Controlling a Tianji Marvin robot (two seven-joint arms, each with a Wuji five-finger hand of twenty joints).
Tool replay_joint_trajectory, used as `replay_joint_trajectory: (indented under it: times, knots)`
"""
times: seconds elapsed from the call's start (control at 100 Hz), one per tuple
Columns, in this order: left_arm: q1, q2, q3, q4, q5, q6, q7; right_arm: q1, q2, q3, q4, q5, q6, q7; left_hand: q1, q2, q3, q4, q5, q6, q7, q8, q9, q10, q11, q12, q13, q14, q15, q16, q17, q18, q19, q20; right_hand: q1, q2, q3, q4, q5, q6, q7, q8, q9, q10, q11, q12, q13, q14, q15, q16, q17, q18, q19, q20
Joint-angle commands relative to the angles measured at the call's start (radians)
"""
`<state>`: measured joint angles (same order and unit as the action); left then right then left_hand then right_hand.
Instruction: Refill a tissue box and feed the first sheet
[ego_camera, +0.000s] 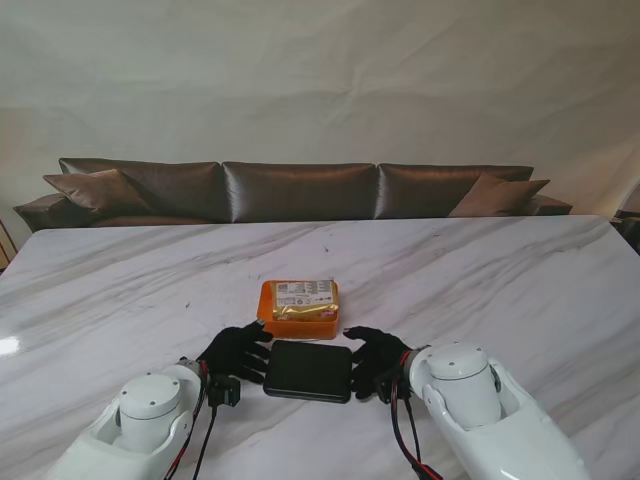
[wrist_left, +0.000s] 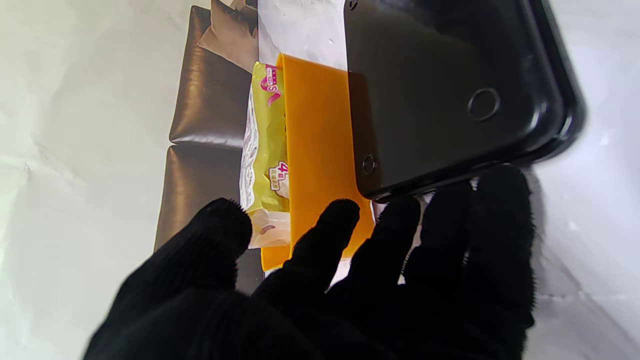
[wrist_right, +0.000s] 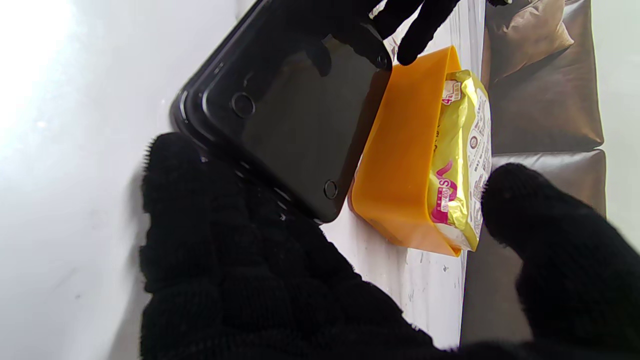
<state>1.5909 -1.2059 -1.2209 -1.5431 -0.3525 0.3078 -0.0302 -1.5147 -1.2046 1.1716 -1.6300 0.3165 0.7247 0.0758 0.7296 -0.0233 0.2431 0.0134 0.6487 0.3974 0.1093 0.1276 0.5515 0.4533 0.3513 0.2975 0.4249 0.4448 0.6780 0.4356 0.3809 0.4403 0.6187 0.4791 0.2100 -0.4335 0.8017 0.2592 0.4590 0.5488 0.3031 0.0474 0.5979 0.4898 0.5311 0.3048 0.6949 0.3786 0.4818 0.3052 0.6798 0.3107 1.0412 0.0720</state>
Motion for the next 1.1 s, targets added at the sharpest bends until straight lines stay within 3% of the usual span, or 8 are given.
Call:
replay_joint_trajectory:
  times: [0.0,1.09]
  knots:
    - [0.004,-0.009,0.014,-0.017,0.001,0.007,-0.027,-0.002,-0.016,-0.01,-0.014,0.01,-0.009,0.018,-0.01,-0.011,0.005,0.037,0.01,-0.006,0.01,-0.006,0.023,-0.043,0.034,0.012,-0.036,0.052,-0.107,-0.04,0.011,0.018,0.394,0.006,0.003,0.013,-0.029,0.033,0.022,-0.059,0.052,0.018,0.03,-0.056,-0.034,-0.025,-0.001,-0.008,-0.017,-0.009,0.01,-0.022,0.005,-0.018]
    - [0.011,-0.005,0.003,-0.087,0.017,0.002,-0.014,-0.02,-0.021,-0.007,-0.093,0.007,-0.001,-0.016,-0.012,-0.014,0.008,0.038,0.013,-0.003,0.011,-0.006,0.027,-0.04,0.033,0.011,-0.034,0.056,-0.107,-0.04,0.015,0.021,0.395,0.006,0.004,0.015,-0.03,0.033,0.024,-0.064,0.062,0.02,0.031,-0.058,-0.038,-0.027,0.0,-0.01,-0.021,-0.011,0.008,-0.023,0.005,-0.02]
